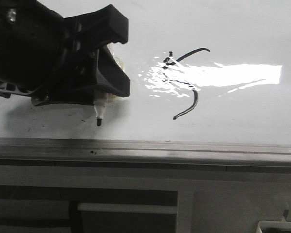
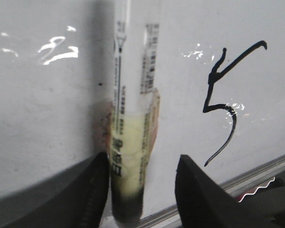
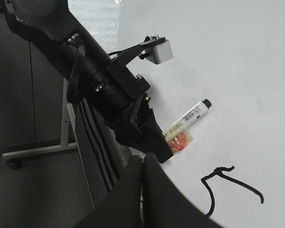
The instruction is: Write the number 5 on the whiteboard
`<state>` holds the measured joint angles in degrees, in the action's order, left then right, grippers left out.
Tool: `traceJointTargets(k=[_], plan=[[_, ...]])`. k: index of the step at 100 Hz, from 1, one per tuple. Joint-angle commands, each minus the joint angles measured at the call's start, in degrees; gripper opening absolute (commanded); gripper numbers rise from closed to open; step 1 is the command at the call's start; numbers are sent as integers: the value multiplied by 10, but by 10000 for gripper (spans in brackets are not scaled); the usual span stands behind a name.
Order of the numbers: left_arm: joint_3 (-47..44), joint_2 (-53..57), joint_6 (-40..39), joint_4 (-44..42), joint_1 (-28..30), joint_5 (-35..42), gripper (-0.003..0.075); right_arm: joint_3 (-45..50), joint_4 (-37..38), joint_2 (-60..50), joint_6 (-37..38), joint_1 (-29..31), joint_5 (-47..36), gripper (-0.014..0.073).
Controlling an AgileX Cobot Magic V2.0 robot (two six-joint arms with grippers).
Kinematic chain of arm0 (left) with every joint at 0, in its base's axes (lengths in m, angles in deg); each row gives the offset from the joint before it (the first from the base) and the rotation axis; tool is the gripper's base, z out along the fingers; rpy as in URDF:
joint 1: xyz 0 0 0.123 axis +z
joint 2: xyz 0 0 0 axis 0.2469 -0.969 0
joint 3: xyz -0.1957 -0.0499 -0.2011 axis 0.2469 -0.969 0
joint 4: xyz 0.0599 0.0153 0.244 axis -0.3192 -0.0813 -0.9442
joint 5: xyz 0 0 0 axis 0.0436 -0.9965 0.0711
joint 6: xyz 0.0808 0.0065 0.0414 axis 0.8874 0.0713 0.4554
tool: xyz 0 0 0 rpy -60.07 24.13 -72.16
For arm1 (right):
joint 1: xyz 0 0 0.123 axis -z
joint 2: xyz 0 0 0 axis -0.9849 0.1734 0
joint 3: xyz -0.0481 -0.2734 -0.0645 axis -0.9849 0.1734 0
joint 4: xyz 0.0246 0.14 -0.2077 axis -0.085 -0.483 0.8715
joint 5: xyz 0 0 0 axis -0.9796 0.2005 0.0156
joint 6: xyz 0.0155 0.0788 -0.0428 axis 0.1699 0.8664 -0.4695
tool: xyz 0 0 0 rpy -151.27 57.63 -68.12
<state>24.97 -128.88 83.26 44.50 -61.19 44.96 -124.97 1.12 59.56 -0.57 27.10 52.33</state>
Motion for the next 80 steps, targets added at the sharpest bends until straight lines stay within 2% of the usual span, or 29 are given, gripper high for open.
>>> traceJointTargets(k=[1, 9, 26, 36, 65, 80], plan=[[9, -2, -3, 8, 7, 58, 359, -16, -6, -3, 0, 5, -43, -55], [9, -2, -3, 8, 7, 60, 384, -16, -8, -3, 0, 5, -47, -55], [10, -2, -3, 8, 7, 61, 551, -16, -9, -3, 0, 5, -50, -55], [12, 11, -3, 8, 7, 59, 607, -16, -9, -3, 0, 5, -50, -55], [12, 151, -2, -1, 7, 4, 599, -16, -9, -4, 0, 5, -50, -55], [8, 256, -1, -97, 7, -6, 524, -16, -9, -12, 0, 5, -35, -54]])
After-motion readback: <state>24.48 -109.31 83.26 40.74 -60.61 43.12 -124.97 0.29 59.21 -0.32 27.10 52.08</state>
